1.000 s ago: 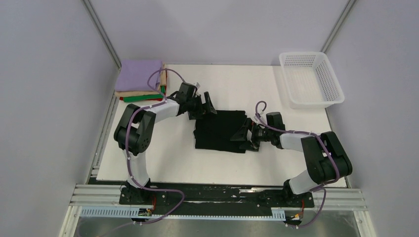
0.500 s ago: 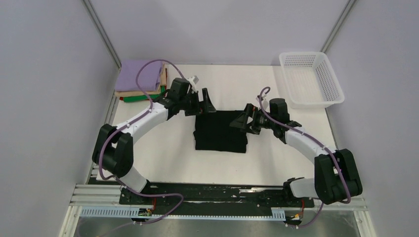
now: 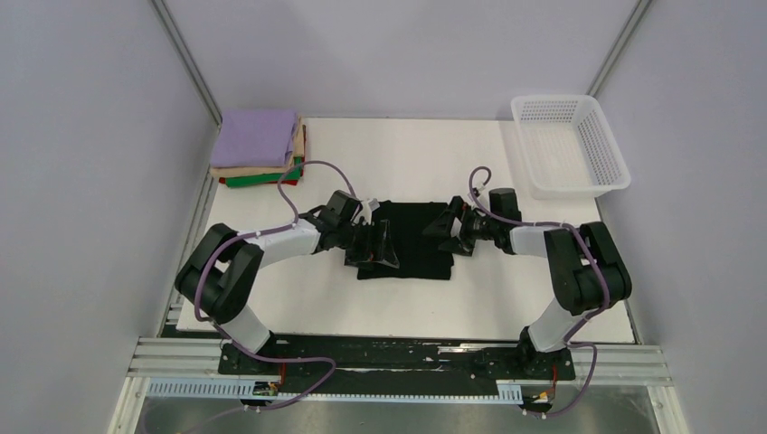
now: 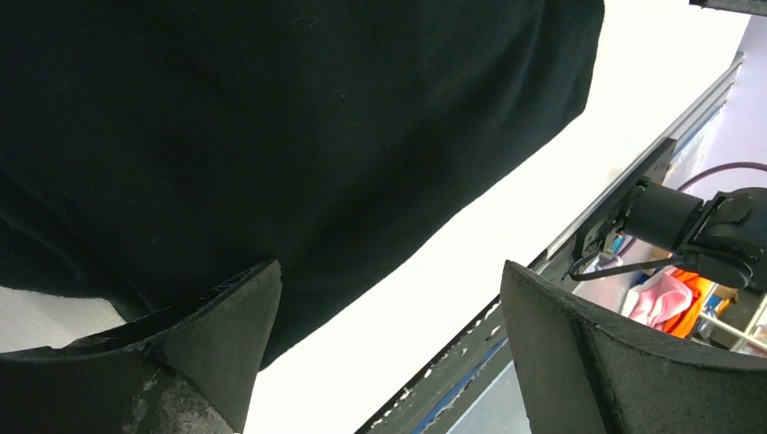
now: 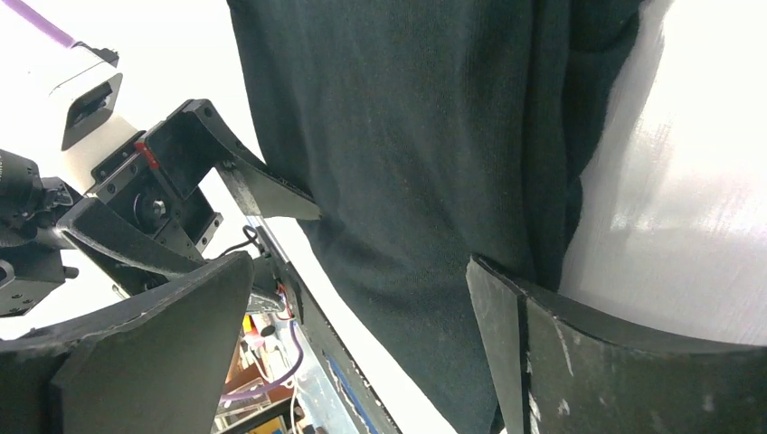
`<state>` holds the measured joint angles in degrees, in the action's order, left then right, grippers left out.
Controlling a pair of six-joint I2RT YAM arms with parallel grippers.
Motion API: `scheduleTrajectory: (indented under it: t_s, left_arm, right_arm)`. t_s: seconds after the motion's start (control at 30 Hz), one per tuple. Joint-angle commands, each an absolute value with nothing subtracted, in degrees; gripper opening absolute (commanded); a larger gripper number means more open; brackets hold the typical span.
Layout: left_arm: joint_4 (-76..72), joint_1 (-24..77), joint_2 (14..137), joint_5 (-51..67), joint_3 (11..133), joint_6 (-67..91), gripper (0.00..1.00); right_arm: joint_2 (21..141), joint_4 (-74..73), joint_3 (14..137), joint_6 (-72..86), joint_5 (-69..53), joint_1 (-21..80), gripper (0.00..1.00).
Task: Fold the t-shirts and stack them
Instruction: Smooth out wrinkles on the folded tshirt, then put the neatly folded tshirt into the corner of the board with the left arm
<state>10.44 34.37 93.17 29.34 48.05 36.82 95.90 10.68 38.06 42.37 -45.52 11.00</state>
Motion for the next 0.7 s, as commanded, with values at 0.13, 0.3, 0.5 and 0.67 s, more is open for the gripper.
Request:
scheduleTrajectory:
  t_s: [0.13,0.3,0.5,0.67]
  left_arm:
    - [17.5,34.6,88.1,24.7,49.1,32.8,1.0]
    - [20.2,34.6,80.7,20.0,53.5,31.7,1.0]
    - [23.0,30.5,82.2,8.4,57.6,32.0,1.0]
    - [21.4,24.9,90.9,11.7,60.2,30.6,1.0]
  right_arm:
    - [90.5,6.7,38.1,36.1,-40.4,10.5,1.0]
    - [77.3,0.4,40.3,29.8,-37.5,10.6,1.0]
    - [65.8,-7.2,40.0,27.5,-22.5,10.4,1.0]
    - [59.7,-9.4,38.4,25.8,-16.6,10.3,1.0]
